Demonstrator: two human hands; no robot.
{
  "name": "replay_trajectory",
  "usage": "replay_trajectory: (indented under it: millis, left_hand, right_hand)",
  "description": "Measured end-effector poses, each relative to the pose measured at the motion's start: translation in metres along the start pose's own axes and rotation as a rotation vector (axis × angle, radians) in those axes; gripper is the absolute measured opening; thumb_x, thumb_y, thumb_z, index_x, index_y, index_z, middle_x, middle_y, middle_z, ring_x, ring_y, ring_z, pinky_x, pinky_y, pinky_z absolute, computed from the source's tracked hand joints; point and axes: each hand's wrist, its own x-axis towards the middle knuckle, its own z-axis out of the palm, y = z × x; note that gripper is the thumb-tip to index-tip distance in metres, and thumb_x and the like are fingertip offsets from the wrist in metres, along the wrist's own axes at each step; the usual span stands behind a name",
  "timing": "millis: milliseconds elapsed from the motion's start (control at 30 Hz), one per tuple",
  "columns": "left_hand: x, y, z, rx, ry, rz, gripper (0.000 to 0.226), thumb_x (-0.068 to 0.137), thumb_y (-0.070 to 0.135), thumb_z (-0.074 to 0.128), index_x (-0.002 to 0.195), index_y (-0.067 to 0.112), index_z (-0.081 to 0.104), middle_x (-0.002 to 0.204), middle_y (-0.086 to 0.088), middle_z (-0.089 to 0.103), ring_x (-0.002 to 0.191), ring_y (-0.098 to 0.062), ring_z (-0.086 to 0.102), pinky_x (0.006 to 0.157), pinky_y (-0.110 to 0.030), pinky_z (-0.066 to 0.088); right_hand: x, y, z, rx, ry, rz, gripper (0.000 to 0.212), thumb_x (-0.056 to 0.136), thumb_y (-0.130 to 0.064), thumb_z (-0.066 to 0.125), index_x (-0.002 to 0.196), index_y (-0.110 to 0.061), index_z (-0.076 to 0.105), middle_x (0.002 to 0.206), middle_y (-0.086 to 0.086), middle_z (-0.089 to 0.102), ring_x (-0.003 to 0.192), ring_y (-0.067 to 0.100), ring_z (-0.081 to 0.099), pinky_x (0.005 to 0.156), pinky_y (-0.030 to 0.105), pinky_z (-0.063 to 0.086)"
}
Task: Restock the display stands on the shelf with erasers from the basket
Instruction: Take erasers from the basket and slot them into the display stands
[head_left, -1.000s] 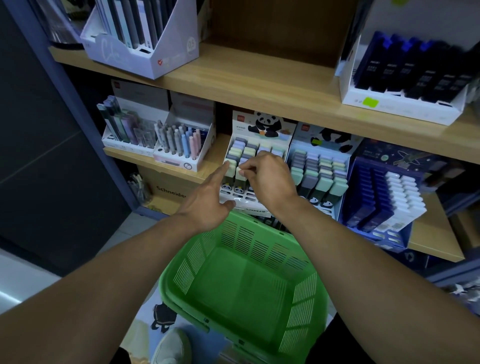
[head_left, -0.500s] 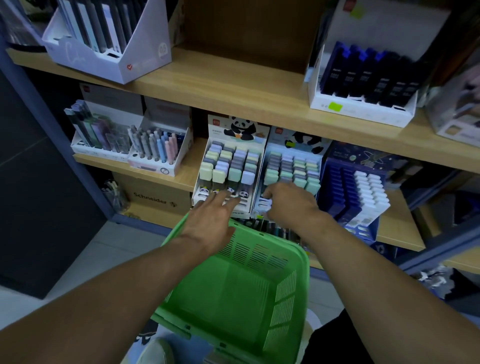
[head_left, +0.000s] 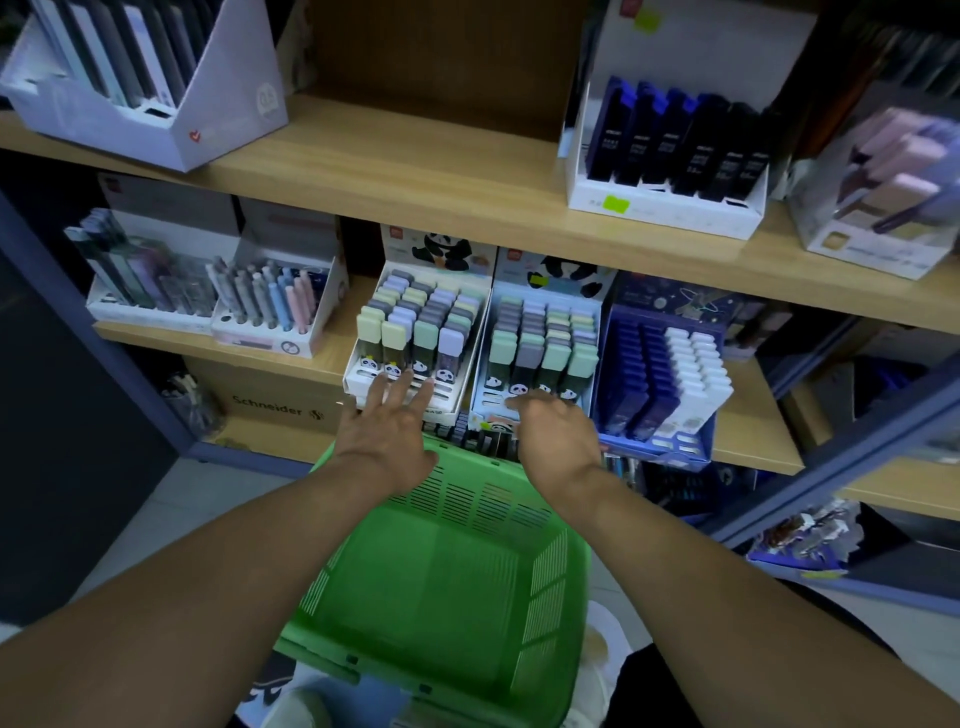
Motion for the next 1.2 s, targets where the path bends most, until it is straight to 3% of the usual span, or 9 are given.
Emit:
replay_trajectory:
  millis: [100,367,467,533,567,633,733,933,1200]
  left_hand:
    - [0.002,0.002,-0.002,0.020,0.001,-0.006,0.097,0.092,0.059,0.054,0.159,0.027,-0.009,0.167,0.000,-0.010,0.153,-0.028,-0.005,0.120,-0.055,0.015]
    - [0.013,0.006,-0.005,0.029,-0.002,-0.035,0.092,0.093,0.061,0.050,0.160,0.026,-0.004,0.167,-0.002,-0.004,0.152,-0.030,0.000,0.118,-0.054,0.021]
    - [0.012,0.008,-0.004,0.004,0.064,-0.021,0.087,0.093,0.056,0.053,0.160,0.025,0.007,0.166,-0.006,0.007,0.151,-0.030,0.008,0.119,-0.051,0.019]
    - [0.009,0.014,-0.003,-0.034,0.133,-0.002,0.081,0.092,0.049,0.057,0.158,0.023,0.019,0.163,-0.009,0.018,0.150,-0.029,0.015,0.121,-0.049,0.019]
    - [0.007,0.018,-0.003,-0.055,0.148,0.011,0.079,0.092,0.047,0.058,0.157,0.022,0.023,0.161,-0.010,0.022,0.149,-0.029,0.016,0.121,-0.048,0.019]
    - [0.006,0.025,-0.002,-0.085,0.144,0.046,0.078,0.091,0.046,0.060,0.156,0.018,0.026,0.161,-0.011,0.024,0.150,-0.030,0.016,0.122,-0.047,0.017]
    - [0.006,0.032,0.000,-0.131,0.117,0.077,0.080,0.092,0.045,0.061,0.156,0.015,0.024,0.164,-0.010,0.019,0.152,-0.029,0.010,0.123,-0.046,0.013]
    - [0.010,0.040,0.005,-0.171,0.079,0.047,0.087,0.092,0.048,0.060,0.158,0.011,0.016,0.167,-0.010,0.009,0.154,-0.030,0.003,0.124,-0.047,0.007]
    - [0.013,0.043,0.006,-0.172,0.074,0.034,0.089,0.093,0.048,0.060,0.158,0.010,0.014,0.167,-0.011,0.008,0.154,-0.030,0.002,0.123,-0.048,0.006]
  right_hand:
    - [0.002,-0.003,0.002,0.013,0.013,-0.002,0.073,0.083,0.020,0.052,0.145,-0.016,0.050,0.138,0.010,0.060,0.119,0.027,0.062,0.099,0.037,0.052]
    - [0.014,-0.009,0.004,-0.016,0.021,-0.002,0.067,0.082,0.019,0.052,0.139,-0.014,0.053,0.112,0.009,0.071,0.098,0.025,0.068,0.080,0.034,0.058]
    - [0.011,-0.006,0.005,0.048,0.000,-0.017,0.066,0.083,0.015,0.056,0.142,-0.013,0.051,0.128,0.010,0.065,0.115,0.027,0.061,0.093,0.035,0.055]
    - [0.005,-0.004,0.001,0.119,-0.033,-0.018,0.062,0.089,0.002,0.060,0.147,-0.015,0.045,0.147,0.007,0.049,0.134,0.028,0.047,0.107,0.037,0.047]
    - [0.002,-0.002,-0.003,0.134,-0.031,0.003,0.059,0.091,-0.004,0.062,0.146,-0.016,0.045,0.147,0.006,0.046,0.134,0.027,0.045,0.106,0.038,0.048]
    - [-0.006,0.005,-0.017,0.061,-0.003,0.075,0.048,0.091,-0.013,0.064,0.138,-0.016,0.051,0.133,0.006,0.053,0.118,0.024,0.054,0.089,0.038,0.054]
    - [-0.017,0.025,-0.045,-0.194,-0.062,0.200,0.028,0.094,-0.017,0.059,0.121,-0.014,0.059,0.114,0.006,0.064,0.096,0.025,0.064,0.069,0.033,0.043]
    - [-0.028,0.055,-0.048,-0.166,-0.206,0.282,0.035,0.096,-0.023,0.054,0.131,-0.018,0.055,0.126,0.009,0.062,0.112,0.030,0.061,0.083,0.037,0.046]
    - [-0.027,0.053,-0.018,-0.016,-0.267,0.247,0.048,0.090,-0.001,0.051,0.137,-0.006,0.044,0.136,0.025,0.036,0.117,0.042,0.049,0.101,0.045,0.046]
